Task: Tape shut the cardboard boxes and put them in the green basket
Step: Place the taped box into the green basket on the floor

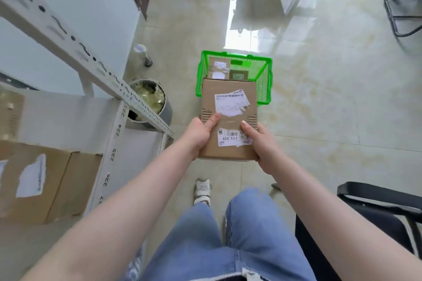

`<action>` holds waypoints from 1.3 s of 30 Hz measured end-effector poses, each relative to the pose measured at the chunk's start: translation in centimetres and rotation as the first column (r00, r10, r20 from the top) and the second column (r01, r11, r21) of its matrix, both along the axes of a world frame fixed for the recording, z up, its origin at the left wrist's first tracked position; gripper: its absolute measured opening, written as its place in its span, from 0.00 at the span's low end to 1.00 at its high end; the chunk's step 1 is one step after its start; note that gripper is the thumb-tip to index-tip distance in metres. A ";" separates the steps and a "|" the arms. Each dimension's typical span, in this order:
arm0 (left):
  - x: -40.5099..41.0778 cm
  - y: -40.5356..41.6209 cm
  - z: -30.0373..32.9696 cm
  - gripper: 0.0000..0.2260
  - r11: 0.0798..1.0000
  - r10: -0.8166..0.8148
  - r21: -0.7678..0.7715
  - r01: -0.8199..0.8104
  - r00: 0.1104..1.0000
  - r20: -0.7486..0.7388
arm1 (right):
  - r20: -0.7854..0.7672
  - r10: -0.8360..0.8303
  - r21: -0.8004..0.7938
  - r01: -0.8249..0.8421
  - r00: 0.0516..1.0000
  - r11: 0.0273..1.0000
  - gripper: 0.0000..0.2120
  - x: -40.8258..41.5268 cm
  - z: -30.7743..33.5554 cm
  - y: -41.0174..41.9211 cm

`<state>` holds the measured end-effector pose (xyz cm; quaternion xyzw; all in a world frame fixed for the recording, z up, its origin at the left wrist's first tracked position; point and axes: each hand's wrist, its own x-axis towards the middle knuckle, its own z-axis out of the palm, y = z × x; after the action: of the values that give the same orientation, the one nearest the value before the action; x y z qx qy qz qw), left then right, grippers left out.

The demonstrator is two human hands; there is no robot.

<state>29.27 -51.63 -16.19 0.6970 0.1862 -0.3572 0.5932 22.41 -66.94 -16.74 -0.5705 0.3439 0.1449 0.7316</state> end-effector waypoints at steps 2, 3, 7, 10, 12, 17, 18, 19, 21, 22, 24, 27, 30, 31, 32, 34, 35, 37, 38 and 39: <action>2.6 -1.4 -0.9 0.21 1.000 0.003 0.003 -0.003 1.000 -0.026 | -0.010 -0.029 -0.014 0.029 1.000 0.999 0.05 2.5 -0.8 -1.1; 3.9 -2.2 -1.4 0.22 1.000 0.008 0.006 -0.007 0.999 -0.041 | -0.017 -0.045 -0.025 0.044 0.999 0.999 0.05 3.7 -1.3 -1.8; 9.1 -5.9 -3.7 0.23 0.999 0.009 0.033 -0.006 0.997 -0.079 | -0.044 -0.054 -0.059 0.052 0.998 0.997 0.06 9.2 -3.5 -5.2; 13.6 -9.3 -5.6 0.21 1.000 0.029 0.009 -0.028 0.995 -0.092 | -0.060 -0.053 -0.082 0.048 0.997 0.995 0.09 13.8 -5.7 -8.6; 16.8 -11.7 -6.8 0.21 0.999 0.043 0.014 -0.041 0.993 -0.106 | -0.077 -0.049 -0.088 0.042 0.996 0.995 0.08 17.1 -7.0 -10.9; 23.6 -17.0 -10.6 0.21 0.997 0.047 0.069 -0.042 0.996 -0.080 | -0.136 -0.003 -0.095 -0.010 0.991 0.995 0.12 24.4 -10.3 -16.4; 24.9 -17.9 -11.5 0.22 0.995 0.041 0.098 -0.036 0.998 -0.055 | -0.150 0.008 -0.095 -0.022 0.989 0.995 0.12 25.7 -11.1 -17.3; 26.2 -18.6 -12.4 0.25 0.990 0.025 0.138 -0.020 0.999 -0.033 | -0.163 0.013 -0.097 -0.029 0.987 0.995 0.12 26.9 -12.0 -18.2; 28.5 -19.9 -15.0 0.31 0.980 -0.017 0.199 0.020 1.000 -0.015 | -0.181 0.023 -0.107 -0.043 0.983 0.993 0.09 29.3 -14.2 -19.6; 29.7 -20.5 -16.4 0.35 0.976 -0.040 0.212 0.044 0.999 -0.022 | -0.191 0.020 -0.115 -0.043 0.981 0.992 0.07 30.4 -15.6 -20.3; 32.0 -21.5 -19.8 0.40 0.973 -0.083 0.211 0.095 0.994 -0.066 | -0.213 0.000 -0.130 -0.028 0.977 0.991 0.07 32.1 -18.9 -21.4; 34.9 -22.5 -26.3 0.42 0.977 -0.132 0.148 0.151 0.983 -0.127 | -0.244 -0.026 -0.140 -0.008 0.969 0.990 0.14 34.2 -25.3 -22.6; 37.0 -23.4 -33.8 0.37 0.950 -0.244 0.183 0.254 0.967 -0.078 | -0.260 -0.040 -0.160 -0.002 0.965 0.987 0.18 36.0 -32.4 -23.4; 37.5 -23.7 -36.5 0.37 0.904 -0.319 0.283 0.321 0.946 -0.054 | -0.260 -0.040 -0.166 -0.004 0.965 0.986 0.20 36.6 -34.8 -23.6; 38.0 -24.0 -38.9 0.41 0.807 -0.414 0.439 0.394 0.909 -0.054 | -0.260 -0.043 -0.177 -0.004 0.965 0.984 0.22 37.1 -37.2 -23.8; 38.7 -24.5 -43.2 0.49 0.570 -0.529 0.707 0.420 0.845 -0.076 | -0.249 -0.039 -0.197 -0.011 0.968 0.980 0.23 38.0 -41.7 -24.1; 38.8 -24.6 -45.1 0.52 0.502 -0.544 0.772 0.390 0.836 -0.068 | -0.236 -0.032 -0.203 -0.017 0.971 0.979 0.21 38.4 -43.8 -24.2; 38.8 -24.9 -48.3 0.55 0.449 -0.547 0.828 0.337 0.836 -0.043 | -0.223 -0.026 -0.203 -0.020 0.975 0.979 0.19 38.9 -47.1 -24.1; 38.8 -25.0 -49.6 0.55 0.439 -0.539 0.838 0.324 0.841 -0.043 | -0.220 -0.031 -0.204 -0.015 0.975 0.979 0.19 39.1 -48.4 -24.0; 38.7 -25.2 -50.7 0.54 0.436 -0.526 0.841 0.319 0.849 -0.050 | -0.216 -0.037 -0.210 -0.010 0.976 0.978 0.19 39.2 -49.5 -23.9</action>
<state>67.97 -76.81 -66.91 0.9493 0.0826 -0.2852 0.1031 61.57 -90.86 -66.27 -0.6227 0.4397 0.1646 0.6260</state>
